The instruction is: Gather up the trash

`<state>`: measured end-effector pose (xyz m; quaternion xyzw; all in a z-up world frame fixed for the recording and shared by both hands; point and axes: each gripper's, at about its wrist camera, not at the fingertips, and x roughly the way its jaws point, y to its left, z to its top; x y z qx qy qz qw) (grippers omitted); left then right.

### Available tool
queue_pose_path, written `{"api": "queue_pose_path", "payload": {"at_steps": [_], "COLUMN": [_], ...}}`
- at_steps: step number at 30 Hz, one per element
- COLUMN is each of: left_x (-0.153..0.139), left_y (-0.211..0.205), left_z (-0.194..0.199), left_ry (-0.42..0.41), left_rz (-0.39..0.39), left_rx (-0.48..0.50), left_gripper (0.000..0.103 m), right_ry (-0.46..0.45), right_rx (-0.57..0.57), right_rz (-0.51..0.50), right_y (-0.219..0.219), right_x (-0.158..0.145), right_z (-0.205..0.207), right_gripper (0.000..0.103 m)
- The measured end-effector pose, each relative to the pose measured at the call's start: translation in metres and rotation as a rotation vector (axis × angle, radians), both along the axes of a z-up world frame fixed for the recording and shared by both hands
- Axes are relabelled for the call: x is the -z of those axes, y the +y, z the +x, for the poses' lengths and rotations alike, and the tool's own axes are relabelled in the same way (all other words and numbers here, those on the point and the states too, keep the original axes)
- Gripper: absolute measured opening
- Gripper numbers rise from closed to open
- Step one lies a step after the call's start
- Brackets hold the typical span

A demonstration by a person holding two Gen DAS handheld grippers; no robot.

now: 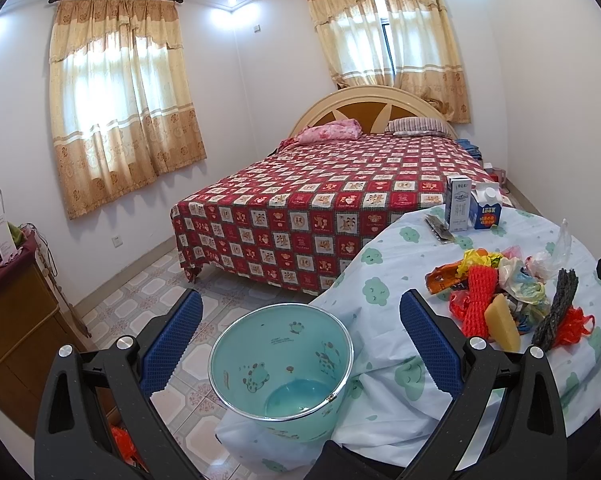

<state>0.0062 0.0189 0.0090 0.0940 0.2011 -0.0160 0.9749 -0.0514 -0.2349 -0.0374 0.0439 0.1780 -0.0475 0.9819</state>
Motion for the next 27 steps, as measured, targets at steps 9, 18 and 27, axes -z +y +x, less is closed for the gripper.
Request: {"api": "queue_pose_path", "payload": {"at_steps": [9,18,27], "left_x": [0.039,0.095,0.109], "left_y": [0.004,-0.038,-0.069], "left_z": [0.005,0.023,0.025], "left_ry": [0.051,0.135,0.139], "left_rz": [0.003,0.04,0.071], "left_rx": [-0.026,-0.005,0.028], "left_gripper": [0.097,0.097,0.097], "right_ry": [0.01,0.112,0.182], "right_rx": [0.07,0.179,0.097], "right_rz": [-0.002,0.041,0.081], "right_y": [-0.021,-0.07,-0.057], "right_x": [0.015,0.063,0.085], "right_z": [0.005,0.014,0.039], "right_gripper": [0.098,0.098,0.074]}}
